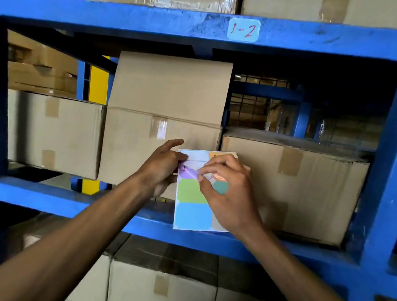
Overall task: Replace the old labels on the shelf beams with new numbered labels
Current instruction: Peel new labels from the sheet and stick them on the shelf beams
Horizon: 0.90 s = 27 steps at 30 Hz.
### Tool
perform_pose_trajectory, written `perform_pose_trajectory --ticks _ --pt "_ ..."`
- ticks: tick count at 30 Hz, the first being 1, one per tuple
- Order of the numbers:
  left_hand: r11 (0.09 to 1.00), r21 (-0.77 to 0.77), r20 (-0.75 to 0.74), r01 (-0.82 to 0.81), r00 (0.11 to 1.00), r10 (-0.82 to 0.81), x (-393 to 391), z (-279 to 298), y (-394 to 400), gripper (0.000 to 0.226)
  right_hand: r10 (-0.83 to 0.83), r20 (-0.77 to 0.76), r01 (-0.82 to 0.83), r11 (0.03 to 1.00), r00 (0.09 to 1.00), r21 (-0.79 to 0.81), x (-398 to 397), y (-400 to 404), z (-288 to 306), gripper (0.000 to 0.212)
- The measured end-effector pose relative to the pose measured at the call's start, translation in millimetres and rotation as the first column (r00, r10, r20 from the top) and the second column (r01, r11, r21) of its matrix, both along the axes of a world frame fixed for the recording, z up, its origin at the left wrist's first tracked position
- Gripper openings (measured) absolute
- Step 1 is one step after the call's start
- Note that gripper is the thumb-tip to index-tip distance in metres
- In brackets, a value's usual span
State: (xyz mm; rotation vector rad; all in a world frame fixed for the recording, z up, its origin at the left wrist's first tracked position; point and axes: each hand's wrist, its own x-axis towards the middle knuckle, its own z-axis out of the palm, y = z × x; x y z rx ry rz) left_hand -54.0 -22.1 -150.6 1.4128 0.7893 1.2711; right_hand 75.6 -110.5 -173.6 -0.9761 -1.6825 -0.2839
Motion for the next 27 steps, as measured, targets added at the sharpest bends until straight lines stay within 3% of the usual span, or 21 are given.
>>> perform_pose_trajectory --ticks 5,9,14,19,27 --pt "0.998 0.061 -0.087 -0.018 0.996 0.024 -17.0 -52.4 -3.1 0.049 0.189 -0.289 -0.22 0.972 0.938 -0.08 0.8 -5.7 -32.6 0.004" --pt "0.992 0.111 -0.158 -0.058 0.985 0.075 -25.5 -90.7 5.0 0.05 0.125 -0.528 -0.225 0.966 0.84 -0.129 14.1 5.4 -51.8 0.019" --pt "0.969 0.224 -0.3 0.101 0.954 -0.031 -39.5 -138.6 3.1 0.053 -0.006 -0.463 -0.108 0.969 0.886 -0.22 27.2 17.2 -98.6 0.012" --pt "0.907 0.372 -0.546 0.197 0.837 0.042 -43.0 -177.7 -5.1 0.067 -0.153 -0.431 0.024 0.956 0.889 -0.292 34.0 27.1 -139.5 0.011" --pt "0.827 0.473 -0.694 0.304 0.707 0.137 -44.1 -191.5 9.3 0.073 -0.314 -0.259 0.208 0.907 0.913 -0.367 27.5 40.3 -161.0 0.011"
